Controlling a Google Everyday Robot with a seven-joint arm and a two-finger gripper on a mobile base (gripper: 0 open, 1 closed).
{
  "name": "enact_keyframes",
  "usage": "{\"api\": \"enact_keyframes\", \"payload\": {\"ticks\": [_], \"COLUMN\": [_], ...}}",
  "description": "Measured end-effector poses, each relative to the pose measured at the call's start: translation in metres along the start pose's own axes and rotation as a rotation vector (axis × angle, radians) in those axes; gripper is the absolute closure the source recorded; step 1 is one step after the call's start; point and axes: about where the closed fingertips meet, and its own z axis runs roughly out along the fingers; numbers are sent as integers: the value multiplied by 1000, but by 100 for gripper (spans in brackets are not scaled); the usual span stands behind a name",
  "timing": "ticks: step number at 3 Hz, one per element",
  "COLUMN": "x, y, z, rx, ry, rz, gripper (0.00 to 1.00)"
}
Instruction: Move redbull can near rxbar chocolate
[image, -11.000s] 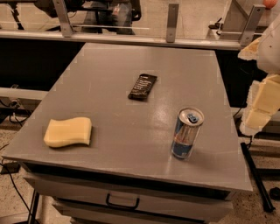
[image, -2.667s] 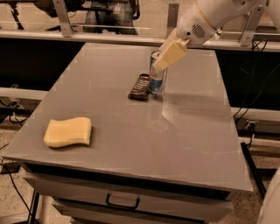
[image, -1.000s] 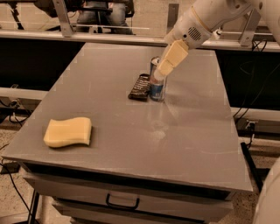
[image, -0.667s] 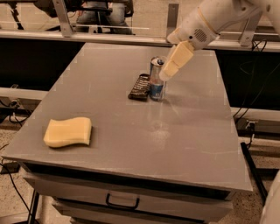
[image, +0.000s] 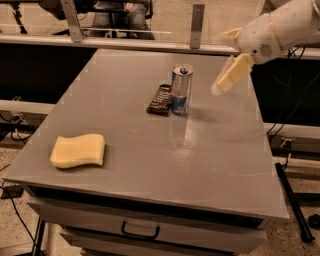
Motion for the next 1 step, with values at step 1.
{"api": "enact_keyframes", "payload": {"ticks": [1], "x": [4], "y": [0], "z": [-3], "rx": [4], "ry": [-8], "rz": [-20], "gripper": [0]}}
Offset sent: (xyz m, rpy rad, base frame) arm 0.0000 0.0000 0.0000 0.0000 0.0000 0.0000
